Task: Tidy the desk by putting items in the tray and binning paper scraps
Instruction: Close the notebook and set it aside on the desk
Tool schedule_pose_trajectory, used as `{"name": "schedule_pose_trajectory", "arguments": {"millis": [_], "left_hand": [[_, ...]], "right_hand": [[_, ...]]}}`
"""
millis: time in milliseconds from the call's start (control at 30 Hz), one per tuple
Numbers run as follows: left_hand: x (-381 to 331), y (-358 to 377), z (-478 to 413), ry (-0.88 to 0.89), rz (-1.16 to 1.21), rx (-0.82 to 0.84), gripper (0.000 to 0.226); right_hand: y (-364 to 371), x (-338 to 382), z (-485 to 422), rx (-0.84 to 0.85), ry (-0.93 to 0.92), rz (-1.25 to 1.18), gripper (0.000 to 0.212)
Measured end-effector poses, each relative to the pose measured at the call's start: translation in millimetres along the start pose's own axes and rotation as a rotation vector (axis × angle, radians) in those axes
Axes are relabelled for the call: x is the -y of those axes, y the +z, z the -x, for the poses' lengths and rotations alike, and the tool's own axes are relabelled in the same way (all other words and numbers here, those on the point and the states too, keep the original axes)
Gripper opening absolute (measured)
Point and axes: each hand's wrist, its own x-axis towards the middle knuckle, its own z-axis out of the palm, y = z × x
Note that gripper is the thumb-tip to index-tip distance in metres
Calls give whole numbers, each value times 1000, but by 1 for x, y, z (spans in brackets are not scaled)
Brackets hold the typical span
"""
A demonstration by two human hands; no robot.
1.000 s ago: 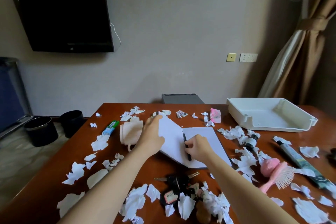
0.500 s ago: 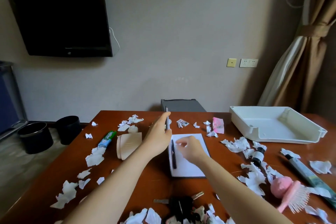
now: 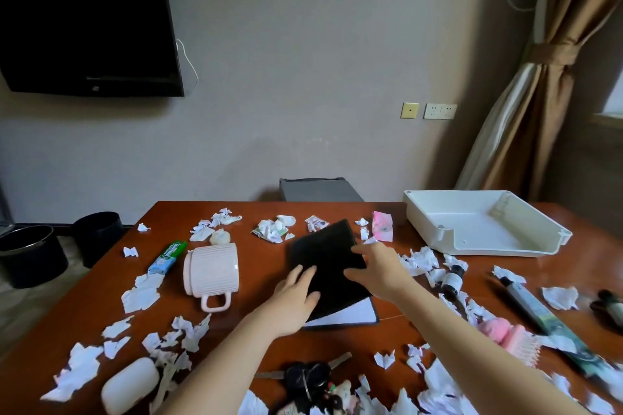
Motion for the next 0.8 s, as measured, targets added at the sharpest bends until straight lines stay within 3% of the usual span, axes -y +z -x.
{"name": "schedule_pose_trajectory", "arguments": {"millis": [133,300,400,600,800], "left_hand": [[-1,6,2,-47,-21,-13,55],[-16,5,1,-112,-83,-34,58],[-25,4,-4,-167,-101,-67,63],[-32,-4,-25,-402,-107,-105,105],[-46,-3,-26,-463,-7,-123,104]], "right_hand": [[19,-17,4,26,40,97,58],[38,-23,3,153,62,266,41],[39,-23,2,154,80,268,39],[42,-18,5,91,121,261,40],[39,-20,3,88,122,220,38]]}}
